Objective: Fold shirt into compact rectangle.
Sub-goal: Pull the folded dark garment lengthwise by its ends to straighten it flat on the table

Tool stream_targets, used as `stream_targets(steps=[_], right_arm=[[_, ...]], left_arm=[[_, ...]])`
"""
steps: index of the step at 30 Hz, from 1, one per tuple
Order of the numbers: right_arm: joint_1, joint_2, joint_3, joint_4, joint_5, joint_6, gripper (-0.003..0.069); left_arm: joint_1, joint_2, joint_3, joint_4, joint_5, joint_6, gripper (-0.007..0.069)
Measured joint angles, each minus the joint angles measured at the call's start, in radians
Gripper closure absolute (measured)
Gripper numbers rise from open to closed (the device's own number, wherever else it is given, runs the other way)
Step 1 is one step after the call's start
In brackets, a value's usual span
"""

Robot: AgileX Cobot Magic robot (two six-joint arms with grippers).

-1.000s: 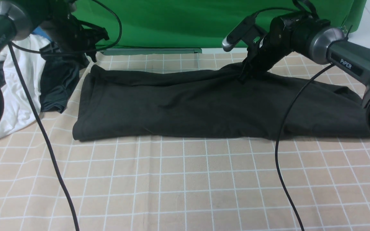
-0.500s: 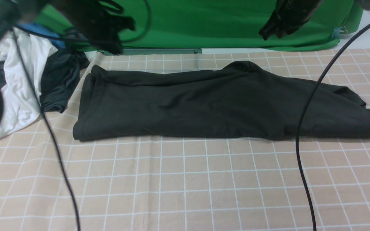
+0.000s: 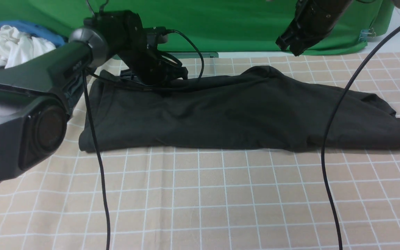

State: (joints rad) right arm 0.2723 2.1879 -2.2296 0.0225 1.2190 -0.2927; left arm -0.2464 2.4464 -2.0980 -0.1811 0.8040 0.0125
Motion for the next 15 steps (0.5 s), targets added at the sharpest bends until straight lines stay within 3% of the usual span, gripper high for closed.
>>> stream_targets(steps=[3, 6, 9, 15], right_arm=[[0.0, -0.001, 0.0, 0.027, 0.0, 0.0, 0.0623], [0.0, -0.005, 0.0, 0.038, 0.0, 0.0, 0.0623], [0.0, -0.023, 0.002, 0.046, 0.0, 0.001, 0.0623], [-0.003, -0.141, 0.088, 0.05, -0.003, 0.007, 0.0623]], left_arm=[[0.018, 0.007, 0.0, 0.062, -0.119, -0.041, 0.0606], [0.057, 0.005, -0.024, 0.087, -0.118, -0.086, 0.0606], [0.107, -0.024, -0.059, 0.086, -0.016, -0.094, 0.0606], [0.178, -0.15, -0.08, 0.064, 0.278, 0.002, 0.0606]])
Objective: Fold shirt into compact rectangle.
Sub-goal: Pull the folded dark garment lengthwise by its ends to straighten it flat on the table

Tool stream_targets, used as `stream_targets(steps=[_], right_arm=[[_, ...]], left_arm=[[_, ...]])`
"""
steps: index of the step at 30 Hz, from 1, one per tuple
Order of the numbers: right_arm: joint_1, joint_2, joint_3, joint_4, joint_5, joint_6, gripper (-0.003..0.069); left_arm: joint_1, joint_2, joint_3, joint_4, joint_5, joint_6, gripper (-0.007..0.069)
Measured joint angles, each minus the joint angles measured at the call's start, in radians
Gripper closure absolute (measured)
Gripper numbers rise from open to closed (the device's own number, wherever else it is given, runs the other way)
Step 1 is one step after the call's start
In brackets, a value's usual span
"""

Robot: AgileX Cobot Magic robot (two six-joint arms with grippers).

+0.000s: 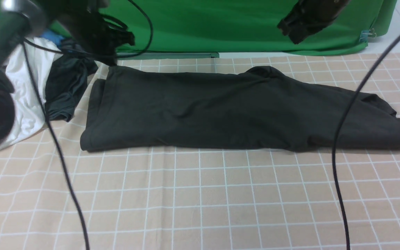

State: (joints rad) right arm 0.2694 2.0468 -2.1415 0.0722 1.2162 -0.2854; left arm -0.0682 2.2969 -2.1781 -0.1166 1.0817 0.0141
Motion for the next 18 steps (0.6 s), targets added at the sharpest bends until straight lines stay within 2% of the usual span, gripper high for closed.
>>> stream_targets(steps=[4, 7, 14, 15, 18], right_arm=[[0.0, -0.12, 0.167, 0.001, -0.002, 0.001, 0.0623], [-0.002, -0.211, 0.319, 0.001, 0.003, 0.001, 0.0623], [-0.002, -0.285, 0.467, 0.004, -0.024, 0.001, 0.0623], [-0.002, -0.285, 0.471, 0.004, -0.031, 0.001, 0.0623], [-0.002, -0.285, 0.483, 0.006, -0.051, 0.001, 0.0623]], left_arm=[[0.018, -0.089, 0.061, 0.0, 0.11, 0.02, 0.0606], [0.019, -0.169, 0.195, 0.009, 0.128, 0.004, 0.0606], [0.025, -0.2, 0.416, 0.033, 0.144, -0.008, 0.0597], [0.026, -0.195, 0.426, 0.034, 0.145, -0.008, 0.0587], [0.027, -0.174, 0.44, 0.036, 0.125, -0.014, 0.0484]])
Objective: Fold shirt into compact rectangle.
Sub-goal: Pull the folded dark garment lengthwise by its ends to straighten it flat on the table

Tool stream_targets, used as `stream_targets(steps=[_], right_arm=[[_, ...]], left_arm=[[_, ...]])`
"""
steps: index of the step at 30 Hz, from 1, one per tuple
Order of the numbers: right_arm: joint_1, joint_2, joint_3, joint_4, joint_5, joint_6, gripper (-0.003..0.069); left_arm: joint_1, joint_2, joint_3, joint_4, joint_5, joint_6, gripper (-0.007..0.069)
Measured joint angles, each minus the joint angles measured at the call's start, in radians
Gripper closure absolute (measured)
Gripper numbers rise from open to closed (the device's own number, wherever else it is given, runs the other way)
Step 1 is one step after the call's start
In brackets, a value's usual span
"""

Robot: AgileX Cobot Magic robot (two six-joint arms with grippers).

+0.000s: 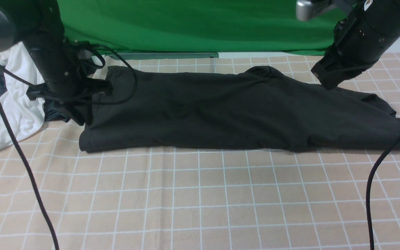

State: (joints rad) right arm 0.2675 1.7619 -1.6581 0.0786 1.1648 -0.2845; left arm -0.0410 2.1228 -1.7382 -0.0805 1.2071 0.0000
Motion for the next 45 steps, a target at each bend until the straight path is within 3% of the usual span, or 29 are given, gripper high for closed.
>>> stream_targets(steps=[8, 13, 17, 19, 24, 26, 39, 45], right_arm=[[0.0, -0.001, 0.0, 0.059, -0.025, -0.018, 0.0623], [0.0, -0.001, 0.0, 0.072, -0.033, -0.022, 0.0623], [0.0, -0.001, 0.0, 0.077, -0.034, -0.032, 0.0623], [0.0, -0.001, 0.0, 0.078, -0.034, -0.033, 0.0623], [0.0, -0.001, 0.0, 0.08, -0.034, -0.034, 0.0623], [0.0, -0.001, 0.0, 0.08, -0.034, -0.034, 0.0623], [0.0, -0.001, 0.0, 0.081, -0.044, -0.035, 0.0623], [0.0, -0.001, 0.0, 0.078, -0.061, -0.06, 0.0623]], left_arm=[[0.0, 0.038, 0.001, -0.012, -0.009, 0.0, 0.0174], [0.0, 0.072, 0.001, -0.041, -0.009, 0.0, 0.0098], [0.001, 0.082, 0.001, -0.083, -0.008, 0.0, 0.0162], [0.001, 0.082, 0.001, -0.105, -0.003, 0.0, 0.0248], [0.001, 0.08, 0.001, -0.114, 0.004, 0.023, 0.0554], [0.001, 0.073, 0.001, -0.104, 0.005, 0.029, 0.0588], [0.0, -0.126, 0.149, -0.029, 0.004, -0.074, 0.0589], [0.0, -0.129, 0.221, 0.125, 0.002, -0.146, 0.0589]])
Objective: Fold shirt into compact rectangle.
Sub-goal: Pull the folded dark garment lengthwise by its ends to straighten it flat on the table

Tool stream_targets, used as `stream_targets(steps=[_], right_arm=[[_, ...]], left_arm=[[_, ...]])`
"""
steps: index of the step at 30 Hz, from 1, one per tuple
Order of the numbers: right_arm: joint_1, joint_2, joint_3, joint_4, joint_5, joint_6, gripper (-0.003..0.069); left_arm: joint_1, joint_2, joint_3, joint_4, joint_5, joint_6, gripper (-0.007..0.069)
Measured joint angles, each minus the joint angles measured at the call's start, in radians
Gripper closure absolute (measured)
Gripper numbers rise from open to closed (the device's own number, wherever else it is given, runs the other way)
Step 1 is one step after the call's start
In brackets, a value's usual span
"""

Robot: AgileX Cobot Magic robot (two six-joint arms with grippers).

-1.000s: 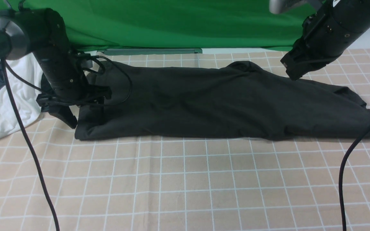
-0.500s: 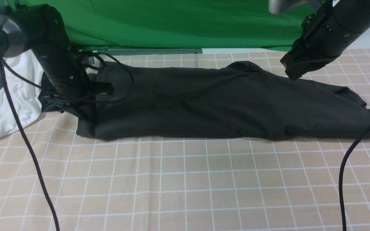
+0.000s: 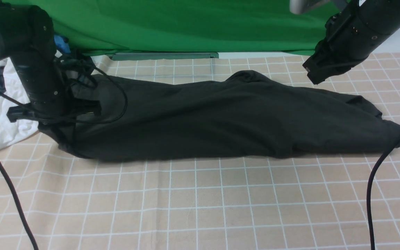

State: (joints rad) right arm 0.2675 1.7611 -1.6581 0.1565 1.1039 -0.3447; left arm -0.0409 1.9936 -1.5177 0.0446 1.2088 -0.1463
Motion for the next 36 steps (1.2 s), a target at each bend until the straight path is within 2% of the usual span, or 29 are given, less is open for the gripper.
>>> stream_targets(steps=[5, 12, 14, 19, 22, 25, 27, 28, 30, 32, 33, 36], right_arm=[[-0.008, 0.0, 0.0, -0.074, -0.008, 0.018, 0.0601], [-0.147, 0.013, 0.0, -0.111, -0.03, 0.061, 0.0384], [-0.176, 0.031, 0.0, -0.1, -0.03, 0.056, 0.0361], [-0.231, 0.16, 0.0, -0.01, -0.046, -0.028, 0.0328], [-0.232, 0.229, 0.0, 0.005, -0.083, -0.054, 0.0253], [-0.231, 0.283, 0.0, 0.007, -0.135, -0.079, 0.0179], [-0.231, 0.322, -0.004, 0.007, -0.181, -0.086, 0.014], [-0.227, 0.346, -0.012, 0.008, -0.211, -0.089, 0.013], [-0.223, 0.369, -0.023, 0.011, -0.237, -0.095, 0.0125], [-0.218, 0.389, -0.039, 0.017, -0.249, -0.102, 0.0123], [-0.211, 0.403, -0.051, 0.021, -0.254, -0.105, 0.0122], [-0.196, 0.421, -0.061, 0.023, -0.263, -0.124, 0.0125]], left_arm=[[0.0, 0.0, 0.0, 0.022, -0.014, 0.003, 0.0589], [0.003, 0.0, 0.0, 0.082, -0.015, -0.001, 0.0571], [0.003, 0.0, 0.0, 0.096, -0.008, -0.002, 0.0547], [0.011, -0.001, -0.001, 0.211, 0.007, -0.023, 0.033], [0.012, -0.002, -0.017, 0.247, 0.008, -0.04, 0.0211], [0.012, -0.004, -0.043, 0.201, 0.008, -0.042, 0.0173], [0.012, -0.005, -0.051, 0.088, 0.007, -0.017, 0.02], [0.011, -0.004, -0.051, -0.003, 0.004, 0.017, 0.0253], [0.003, -0.003, -0.05, -0.076, -0.004, 0.048, 0.0337], [-0.014, 0.004, -0.05, -0.105, -0.013, 0.065, 0.0438], [-0.029, 0.01, -0.05, -0.11, -0.019, 0.076, 0.0524], [-0.056, 0.038, -0.05, -0.11, -0.027, 0.082, 0.0593]])
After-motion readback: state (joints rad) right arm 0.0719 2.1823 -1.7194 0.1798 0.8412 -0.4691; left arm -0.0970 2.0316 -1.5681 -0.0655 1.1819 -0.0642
